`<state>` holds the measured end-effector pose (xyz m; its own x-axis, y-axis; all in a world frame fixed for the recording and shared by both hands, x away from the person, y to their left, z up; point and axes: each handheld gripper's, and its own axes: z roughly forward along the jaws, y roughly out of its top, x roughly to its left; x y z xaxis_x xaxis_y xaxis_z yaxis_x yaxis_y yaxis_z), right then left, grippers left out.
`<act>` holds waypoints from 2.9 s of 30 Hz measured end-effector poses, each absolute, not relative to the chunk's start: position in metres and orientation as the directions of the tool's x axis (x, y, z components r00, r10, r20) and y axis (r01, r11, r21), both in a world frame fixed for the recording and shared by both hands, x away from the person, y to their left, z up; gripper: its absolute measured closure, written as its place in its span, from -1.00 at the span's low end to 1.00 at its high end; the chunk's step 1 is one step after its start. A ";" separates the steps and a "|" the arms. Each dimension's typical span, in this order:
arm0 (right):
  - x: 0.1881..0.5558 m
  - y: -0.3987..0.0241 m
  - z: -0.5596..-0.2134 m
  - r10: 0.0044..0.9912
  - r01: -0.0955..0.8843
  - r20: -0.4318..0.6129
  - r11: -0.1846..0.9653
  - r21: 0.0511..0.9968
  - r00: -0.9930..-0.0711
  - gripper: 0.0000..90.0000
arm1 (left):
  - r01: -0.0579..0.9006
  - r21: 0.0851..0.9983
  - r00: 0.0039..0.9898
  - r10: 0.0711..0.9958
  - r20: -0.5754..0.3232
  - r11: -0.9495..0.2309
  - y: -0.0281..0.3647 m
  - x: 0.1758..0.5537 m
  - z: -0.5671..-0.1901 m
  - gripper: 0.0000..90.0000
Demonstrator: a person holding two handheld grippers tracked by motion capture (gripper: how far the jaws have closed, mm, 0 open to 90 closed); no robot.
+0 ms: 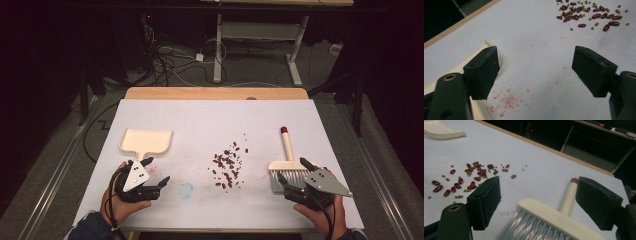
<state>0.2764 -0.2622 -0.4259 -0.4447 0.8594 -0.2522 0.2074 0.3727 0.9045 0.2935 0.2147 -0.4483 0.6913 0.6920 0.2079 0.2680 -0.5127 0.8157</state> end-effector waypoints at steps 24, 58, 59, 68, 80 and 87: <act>0.293 -0.271 -0.414 0.864 0.249 -0.252 0.385 0.888 -0.437 -0.54 | 0.271 0.797 0.698 0.680 0.224 -0.540 0.213 0.291 -0.450 -0.52; 0.448 -0.275 -0.451 0.950 0.809 -0.044 0.288 0.513 -0.310 0.41 | 0.276 0.773 0.719 0.656 0.229 -0.571 0.206 0.290 -0.454 -0.51; 0.448 -0.275 -0.451 0.950 0.806 -0.038 0.285 0.519 -0.311 0.42 | 0.274 0.772 0.721 0.654 0.230 -0.573 0.206 0.290 -0.454 -0.51; 0.447 -0.267 -0.451 0.942 0.789 -0.080 0.317 0.526 -0.325 0.56 | 0.275 0.767 0.725 0.649 0.230 -0.579 0.205 0.290 -0.455 -0.51; 0.437 -0.269 -0.440 0.931 0.718 -0.091 0.331 0.612 -0.352 0.57 | 0.278 0.777 0.724 0.654 0.218 -0.566 0.205 0.289 -0.454 -0.51; 0.407 -0.273 -0.410 0.921 0.587 -0.094 0.316 0.745 -0.377 0.57 | 0.278 0.805 0.719 0.669 0.188 -0.524 0.201 0.289 -0.447 -0.51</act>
